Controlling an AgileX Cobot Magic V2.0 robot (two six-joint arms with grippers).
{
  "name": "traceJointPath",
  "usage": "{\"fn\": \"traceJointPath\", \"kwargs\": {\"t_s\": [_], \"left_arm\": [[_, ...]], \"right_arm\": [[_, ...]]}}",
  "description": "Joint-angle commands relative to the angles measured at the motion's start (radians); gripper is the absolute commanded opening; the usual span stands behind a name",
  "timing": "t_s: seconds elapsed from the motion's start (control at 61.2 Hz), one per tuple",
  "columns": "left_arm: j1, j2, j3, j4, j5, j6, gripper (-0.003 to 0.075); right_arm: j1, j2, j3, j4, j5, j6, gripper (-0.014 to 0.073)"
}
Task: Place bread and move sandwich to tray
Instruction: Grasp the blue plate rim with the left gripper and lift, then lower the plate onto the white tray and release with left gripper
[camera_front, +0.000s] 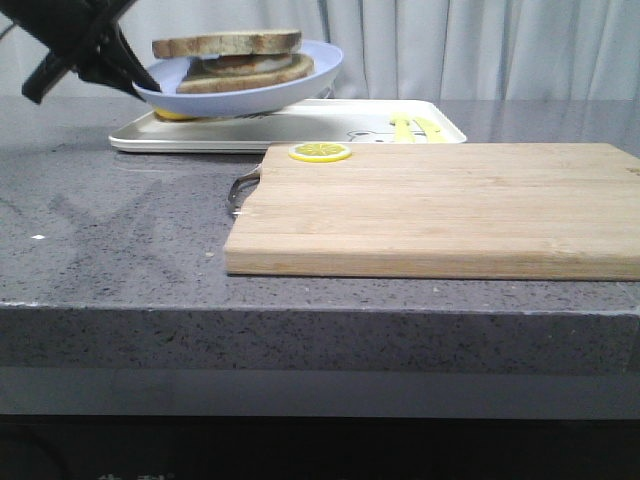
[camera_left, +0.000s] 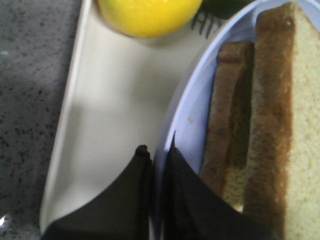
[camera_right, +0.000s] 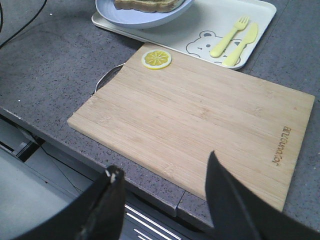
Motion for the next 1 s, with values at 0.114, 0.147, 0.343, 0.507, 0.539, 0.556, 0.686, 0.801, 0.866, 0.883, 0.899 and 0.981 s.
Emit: {"fn": "traceJointPath", "kwargs": {"t_s": [0.114, 0.147, 0.343, 0.507, 0.539, 0.556, 0.686, 0.801, 0.866, 0.883, 0.899, 0.981], "left_arm": [[-0.007, -0.058, -0.046, -0.094, -0.022, -0.048, -0.0019], [-0.007, -0.058, -0.046, -0.094, -0.022, -0.048, -0.0019], [-0.007, -0.058, -0.046, -0.066, 0.001, -0.048, 0.0069], [-0.007, -0.058, -0.046, -0.06, 0.001, -0.048, 0.0225], [-0.007, -0.058, -0.046, -0.06, 0.001, -0.048, 0.0246], [-0.007, -0.058, -0.046, -0.06, 0.001, -0.048, 0.0251], [-0.007, -0.069, -0.046, -0.058, 0.014, -0.046, 0.0251], [-0.005, -0.103, -0.046, -0.053, 0.041, -0.029, 0.0251], [-0.005, -0.13, -0.046, -0.05, 0.062, 0.018, 0.0249], [-0.005, -0.137, -0.046, -0.048, 0.067, 0.025, 0.0249], [-0.005, -0.144, -0.046, -0.046, 0.072, 0.031, 0.0247], [-0.007, -0.19, -0.046, -0.011, 0.089, 0.049, 0.0237]], "right_arm": [[-0.002, 0.004, -0.023, -0.002, -0.076, 0.002, 0.0391], [-0.002, 0.004, -0.023, -0.002, -0.076, 0.002, 0.0391], [-0.002, 0.004, -0.023, -0.002, -0.076, 0.002, 0.0391], [-0.002, 0.004, -0.023, -0.002, -0.076, 0.002, 0.0391], [-0.002, 0.004, -0.023, -0.002, -0.076, 0.002, 0.0391], [-0.002, 0.004, -0.023, -0.002, -0.076, 0.002, 0.0391], [-0.002, 0.004, -0.023, -0.002, -0.076, 0.002, 0.0391], [-0.002, 0.004, -0.023, -0.002, -0.076, 0.002, 0.0391], [-0.002, 0.004, -0.023, -0.002, -0.076, 0.002, 0.0391], [-0.002, 0.004, -0.023, -0.002, -0.076, 0.002, 0.0391], [-0.002, 0.004, -0.023, -0.002, -0.076, 0.002, 0.0391], [-0.002, 0.004, -0.023, -0.002, -0.076, 0.002, 0.0391]]}}
